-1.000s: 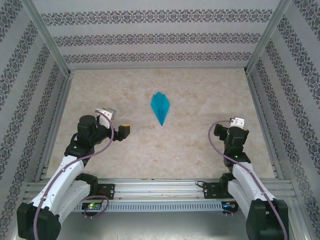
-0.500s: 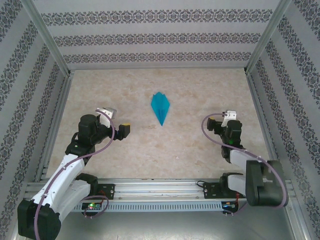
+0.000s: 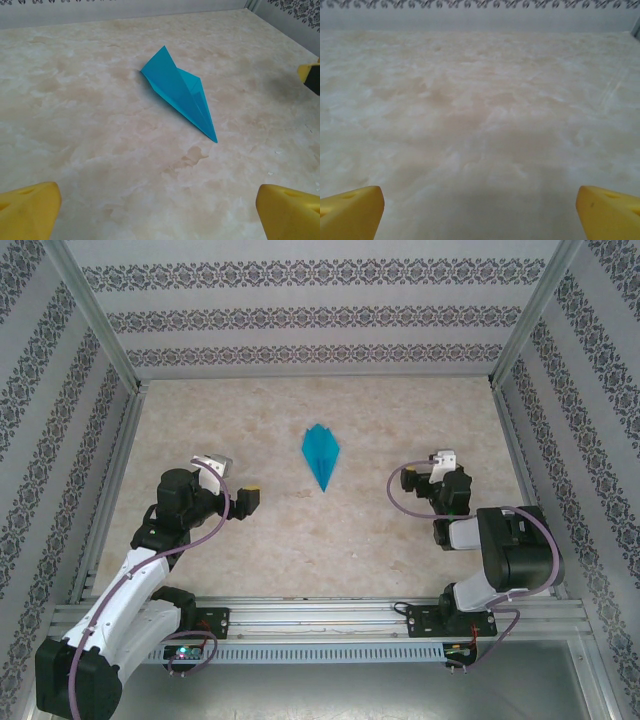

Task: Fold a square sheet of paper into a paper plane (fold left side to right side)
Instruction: Reset both arms

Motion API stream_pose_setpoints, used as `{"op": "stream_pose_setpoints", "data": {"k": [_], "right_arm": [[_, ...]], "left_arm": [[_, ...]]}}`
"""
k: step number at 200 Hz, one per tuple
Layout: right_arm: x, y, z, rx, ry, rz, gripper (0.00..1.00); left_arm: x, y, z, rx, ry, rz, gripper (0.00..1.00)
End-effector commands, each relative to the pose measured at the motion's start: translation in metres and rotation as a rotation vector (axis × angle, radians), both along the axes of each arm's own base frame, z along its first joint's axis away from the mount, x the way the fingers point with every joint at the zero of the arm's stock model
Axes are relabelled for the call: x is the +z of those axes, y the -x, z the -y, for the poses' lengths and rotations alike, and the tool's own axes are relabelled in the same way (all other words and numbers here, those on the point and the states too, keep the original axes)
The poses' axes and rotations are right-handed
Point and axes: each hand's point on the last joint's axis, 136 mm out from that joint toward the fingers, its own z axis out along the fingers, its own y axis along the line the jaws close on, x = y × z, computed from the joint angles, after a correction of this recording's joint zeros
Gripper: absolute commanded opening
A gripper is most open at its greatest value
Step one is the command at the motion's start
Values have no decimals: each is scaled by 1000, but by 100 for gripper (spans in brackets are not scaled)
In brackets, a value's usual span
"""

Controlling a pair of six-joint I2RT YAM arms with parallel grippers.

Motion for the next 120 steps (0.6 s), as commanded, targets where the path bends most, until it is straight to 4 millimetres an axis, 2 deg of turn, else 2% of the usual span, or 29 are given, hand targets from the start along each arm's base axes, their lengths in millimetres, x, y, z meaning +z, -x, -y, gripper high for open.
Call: {"op": "stream_pose_setpoints", "data": {"k": [1, 26, 75, 120], "right_arm": [[15, -14, 12, -61, -7, 21, 98], [15, -13, 12, -65, -5, 27, 98], [16, -13, 12, -65, -2, 29, 98], [15, -13, 10, -63, 4, 27, 98]], "left_arm": [[17, -9, -4, 23, -11, 55, 100], [21, -17, -16, 106, -22, 71, 100], [19, -26, -58, 323, -134, 88, 100], [-2, -32, -86, 443, -236, 76, 100]]}}
